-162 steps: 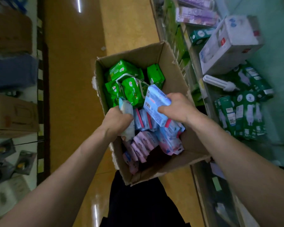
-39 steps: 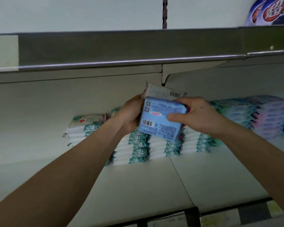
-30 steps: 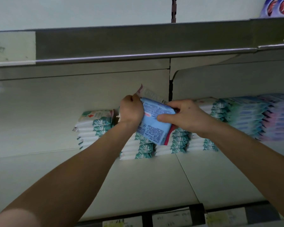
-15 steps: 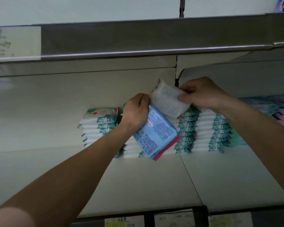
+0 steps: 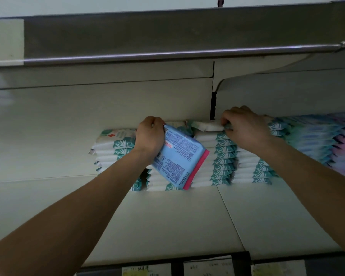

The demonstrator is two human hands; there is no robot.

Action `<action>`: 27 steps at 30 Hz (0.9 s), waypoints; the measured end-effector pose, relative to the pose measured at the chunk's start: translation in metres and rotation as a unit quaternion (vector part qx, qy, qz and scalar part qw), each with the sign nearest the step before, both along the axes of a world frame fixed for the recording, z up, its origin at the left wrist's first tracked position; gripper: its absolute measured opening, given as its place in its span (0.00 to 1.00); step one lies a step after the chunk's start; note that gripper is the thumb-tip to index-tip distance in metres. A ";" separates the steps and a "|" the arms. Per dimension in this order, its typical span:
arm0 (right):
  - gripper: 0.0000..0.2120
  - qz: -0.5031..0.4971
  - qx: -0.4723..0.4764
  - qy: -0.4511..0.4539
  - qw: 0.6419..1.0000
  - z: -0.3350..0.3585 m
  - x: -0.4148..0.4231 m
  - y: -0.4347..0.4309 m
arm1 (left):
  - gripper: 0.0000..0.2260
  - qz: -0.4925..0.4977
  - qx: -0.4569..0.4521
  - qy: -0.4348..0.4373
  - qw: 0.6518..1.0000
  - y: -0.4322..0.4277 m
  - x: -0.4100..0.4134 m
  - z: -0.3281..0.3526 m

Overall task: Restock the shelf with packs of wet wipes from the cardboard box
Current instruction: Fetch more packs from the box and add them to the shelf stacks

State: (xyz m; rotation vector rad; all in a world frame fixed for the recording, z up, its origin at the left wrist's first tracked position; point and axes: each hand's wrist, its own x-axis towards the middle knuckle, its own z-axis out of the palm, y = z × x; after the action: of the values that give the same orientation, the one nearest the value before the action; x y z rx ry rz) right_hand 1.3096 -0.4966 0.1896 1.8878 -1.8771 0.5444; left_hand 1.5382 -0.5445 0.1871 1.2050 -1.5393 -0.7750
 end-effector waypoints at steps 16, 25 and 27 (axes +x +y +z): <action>0.23 0.020 0.106 -0.056 0.993 0.007 0.015 -0.013 | 0.12 0.015 0.012 0.013 1.000 0.001 -0.004 0.004; 0.23 0.015 0.134 0.002 0.991 0.011 0.016 -0.011 | 0.11 0.020 0.019 0.022 0.999 -0.001 -0.005 0.003; 0.19 0.050 0.073 -0.098 0.991 0.023 0.026 -0.004 | 0.10 0.025 0.014 0.030 0.999 0.000 -0.002 0.006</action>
State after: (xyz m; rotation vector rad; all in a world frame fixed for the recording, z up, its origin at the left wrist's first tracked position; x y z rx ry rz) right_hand 1.3354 -0.5011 0.2121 2.0981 -2.0020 0.6634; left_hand 1.5359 -0.5450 0.1930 1.2267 -1.4482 -0.7951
